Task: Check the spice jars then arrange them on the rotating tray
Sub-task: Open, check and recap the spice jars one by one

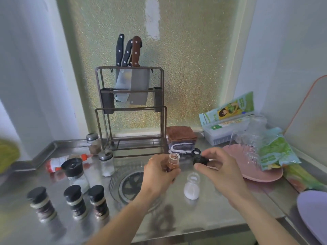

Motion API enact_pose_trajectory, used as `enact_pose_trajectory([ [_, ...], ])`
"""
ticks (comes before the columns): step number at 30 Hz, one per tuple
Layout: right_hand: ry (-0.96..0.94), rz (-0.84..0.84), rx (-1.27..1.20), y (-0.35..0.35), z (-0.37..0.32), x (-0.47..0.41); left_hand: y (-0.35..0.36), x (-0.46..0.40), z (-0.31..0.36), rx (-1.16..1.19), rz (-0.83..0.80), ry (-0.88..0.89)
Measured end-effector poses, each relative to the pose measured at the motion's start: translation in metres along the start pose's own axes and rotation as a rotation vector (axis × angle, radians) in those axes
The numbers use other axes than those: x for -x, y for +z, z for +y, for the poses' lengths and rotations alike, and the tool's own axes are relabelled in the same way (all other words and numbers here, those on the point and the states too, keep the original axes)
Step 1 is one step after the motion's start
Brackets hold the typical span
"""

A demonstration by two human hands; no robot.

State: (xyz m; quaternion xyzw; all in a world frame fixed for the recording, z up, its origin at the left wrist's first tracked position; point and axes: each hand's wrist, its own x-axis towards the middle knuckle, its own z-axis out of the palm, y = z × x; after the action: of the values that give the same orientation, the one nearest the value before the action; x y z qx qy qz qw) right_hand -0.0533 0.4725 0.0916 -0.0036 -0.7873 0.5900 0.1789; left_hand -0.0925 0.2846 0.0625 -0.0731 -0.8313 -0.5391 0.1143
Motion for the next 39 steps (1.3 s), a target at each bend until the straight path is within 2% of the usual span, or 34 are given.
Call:
enact_pose_trajectory([
  [4,-0.047,-0.059,-0.003,0.019,-0.017,0.017,-0.025,0.03,-0.001,0.032,-0.059,0.049],
  [7,-0.102,-0.165,0.013,0.029,-0.026,0.03,-0.038,0.047,-0.012,0.05,-0.051,0.077],
  [15,-0.324,-0.501,0.468,0.04,-0.045,0.052,-0.071,0.082,-0.03,0.086,-0.141,0.137],
  [21,-0.261,-0.517,0.764,0.058,-0.054,0.058,-0.08,0.098,-0.04,0.068,-0.13,0.159],
  [26,-0.291,-0.575,0.696,0.063,-0.054,0.059,-0.083,0.098,-0.047,0.074,-0.156,0.143],
  [29,-0.325,-0.574,0.648,0.063,-0.057,0.058,-0.088,0.095,-0.049,0.214,-0.243,0.075],
  [33,-0.267,-0.605,0.577,0.063,-0.057,0.058,-0.094,0.097,-0.05,0.336,-0.334,0.046],
  [36,-0.244,-0.552,0.653,0.064,-0.058,0.058,-0.092,0.098,-0.052,0.358,-0.378,0.078],
  [39,-0.25,-0.639,0.676,0.064,-0.06,0.055,-0.089,0.096,-0.053,0.36,-0.374,0.09],
])
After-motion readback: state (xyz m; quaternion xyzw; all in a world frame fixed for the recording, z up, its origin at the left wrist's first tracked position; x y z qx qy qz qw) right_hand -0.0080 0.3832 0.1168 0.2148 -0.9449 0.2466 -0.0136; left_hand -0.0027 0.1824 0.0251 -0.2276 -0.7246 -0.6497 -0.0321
